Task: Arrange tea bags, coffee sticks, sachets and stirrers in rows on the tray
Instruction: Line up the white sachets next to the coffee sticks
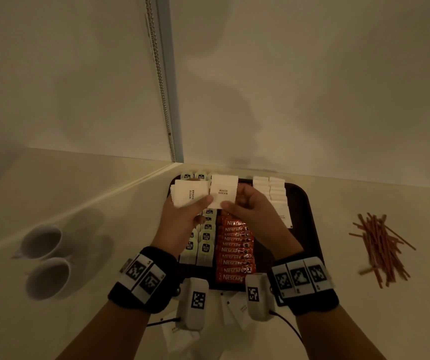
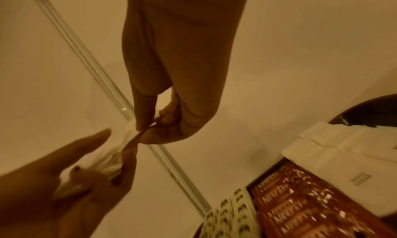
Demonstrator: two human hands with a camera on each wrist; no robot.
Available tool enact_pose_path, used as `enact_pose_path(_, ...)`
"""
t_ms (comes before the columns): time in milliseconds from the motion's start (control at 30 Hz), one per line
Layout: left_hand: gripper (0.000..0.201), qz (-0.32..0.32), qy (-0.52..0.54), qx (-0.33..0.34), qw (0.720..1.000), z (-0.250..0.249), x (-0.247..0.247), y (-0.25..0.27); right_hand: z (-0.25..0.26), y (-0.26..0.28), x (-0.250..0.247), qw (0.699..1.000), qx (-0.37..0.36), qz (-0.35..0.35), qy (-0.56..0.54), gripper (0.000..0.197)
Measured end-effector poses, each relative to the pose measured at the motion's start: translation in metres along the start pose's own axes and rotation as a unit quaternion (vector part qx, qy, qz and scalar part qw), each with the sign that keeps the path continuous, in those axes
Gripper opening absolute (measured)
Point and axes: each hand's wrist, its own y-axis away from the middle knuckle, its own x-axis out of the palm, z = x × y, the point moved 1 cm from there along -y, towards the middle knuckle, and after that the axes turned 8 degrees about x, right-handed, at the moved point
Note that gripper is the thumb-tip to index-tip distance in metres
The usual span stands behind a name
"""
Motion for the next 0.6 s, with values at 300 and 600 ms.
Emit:
enact_pose_path(300,0.028,-0.006,-0.062,0.045,0.997,0.001,-0.003,0.0,-0.014,0.005,0.01,0.993,-0.001,-0.08,-0.089,0.017)
enact_pose_path(600,0.026,-0.013,0.114,-0.066,0.991,0.003,0.001,0.002,-0.023,0.003,-0.041,0.983,-0.008,-0.173,-0.066,0.009)
